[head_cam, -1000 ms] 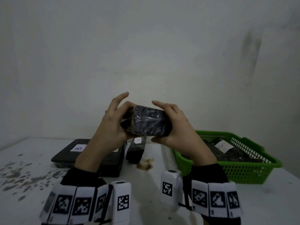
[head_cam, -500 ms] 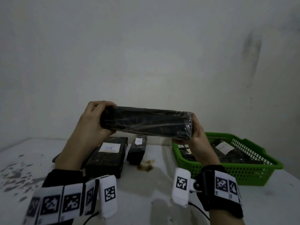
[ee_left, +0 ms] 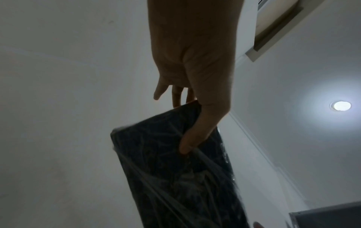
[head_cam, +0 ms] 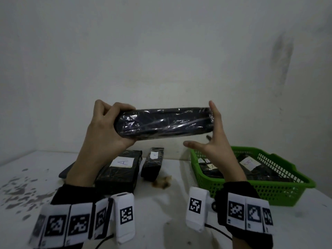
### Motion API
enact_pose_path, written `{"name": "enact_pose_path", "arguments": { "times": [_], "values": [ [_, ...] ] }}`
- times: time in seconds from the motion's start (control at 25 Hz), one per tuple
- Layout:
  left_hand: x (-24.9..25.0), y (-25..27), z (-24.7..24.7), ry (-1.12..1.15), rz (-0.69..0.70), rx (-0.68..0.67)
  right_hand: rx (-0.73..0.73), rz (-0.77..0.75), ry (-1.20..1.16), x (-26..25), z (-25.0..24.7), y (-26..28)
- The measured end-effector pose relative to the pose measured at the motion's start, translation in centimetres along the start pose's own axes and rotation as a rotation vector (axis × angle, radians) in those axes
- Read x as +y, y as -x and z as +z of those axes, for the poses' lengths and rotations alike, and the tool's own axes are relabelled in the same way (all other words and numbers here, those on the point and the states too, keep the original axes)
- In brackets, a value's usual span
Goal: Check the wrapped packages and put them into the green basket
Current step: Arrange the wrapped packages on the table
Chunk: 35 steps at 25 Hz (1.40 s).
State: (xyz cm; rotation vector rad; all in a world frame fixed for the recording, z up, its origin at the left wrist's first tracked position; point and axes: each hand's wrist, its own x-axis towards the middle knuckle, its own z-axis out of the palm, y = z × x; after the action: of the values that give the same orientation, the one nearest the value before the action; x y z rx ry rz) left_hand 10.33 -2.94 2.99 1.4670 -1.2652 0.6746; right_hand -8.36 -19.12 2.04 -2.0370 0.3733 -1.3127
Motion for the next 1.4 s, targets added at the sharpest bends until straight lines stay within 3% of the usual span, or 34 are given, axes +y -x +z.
{"name": "enact_pose_path", "arguments": {
  "times": [0.12,0.24,0.32,0.4,0.56,0.68,0.76,0.84,0.96,1.04,1.2,1.4],
  "values": [
    [1.5,-0.1,-0.5,0.224,0.075,0.016,0.007,-0.07,0.445,-1.1,1.0,-0.2],
    [2.8,-0.2,-0.3,0.151,0.238,0.017,-0.12,-0.191,0.479,-1.8,3.2,-0.1],
    [3.4,-0.2,0.1,0.134,0.254,-0.034,-0.048,-0.293,0.31,-1.2,4.3,-0.1],
    [3.7,0.0,0.6,0.169,0.225,-0.074,0.079,-0.302,0.164,-0.3,4.6,-0.4],
    [2.9,0.1,1.0,0.119,0.124,-0.009,0.177,-0.044,-0.447,-0.1,3.5,-0.6],
    [2.4,0.0,1.0,0.152,-0.123,-0.167,0.043,0.213,-0.981,-0.2,3.1,-0.7],
    [2.1,0.2,1.3,0.129,-0.129,-0.255,-0.085,0.299,-1.137,0.2,3.4,-0.6],
    [1.8,0.2,1.4,0.117,-0.06,-0.195,-0.118,0.338,-1.166,0.5,3.9,-0.6],
    [1.3,0.1,0.9,-0.044,0.062,-0.072,0.0,0.409,-0.907,0.2,4.0,-0.8],
    [1.1,0.0,0.9,-0.196,0.138,-0.08,0.121,0.377,-0.642,0.4,3.8,-0.9],
    [0.5,-0.2,0.4,-0.342,0.277,-0.111,0.214,0.074,-0.193,1.2,3.4,-0.6],
    [1.0,-0.7,-1.5,-0.368,0.353,-0.124,0.296,-0.236,0.125,0.0,1.9,-0.2]
  ]
}}
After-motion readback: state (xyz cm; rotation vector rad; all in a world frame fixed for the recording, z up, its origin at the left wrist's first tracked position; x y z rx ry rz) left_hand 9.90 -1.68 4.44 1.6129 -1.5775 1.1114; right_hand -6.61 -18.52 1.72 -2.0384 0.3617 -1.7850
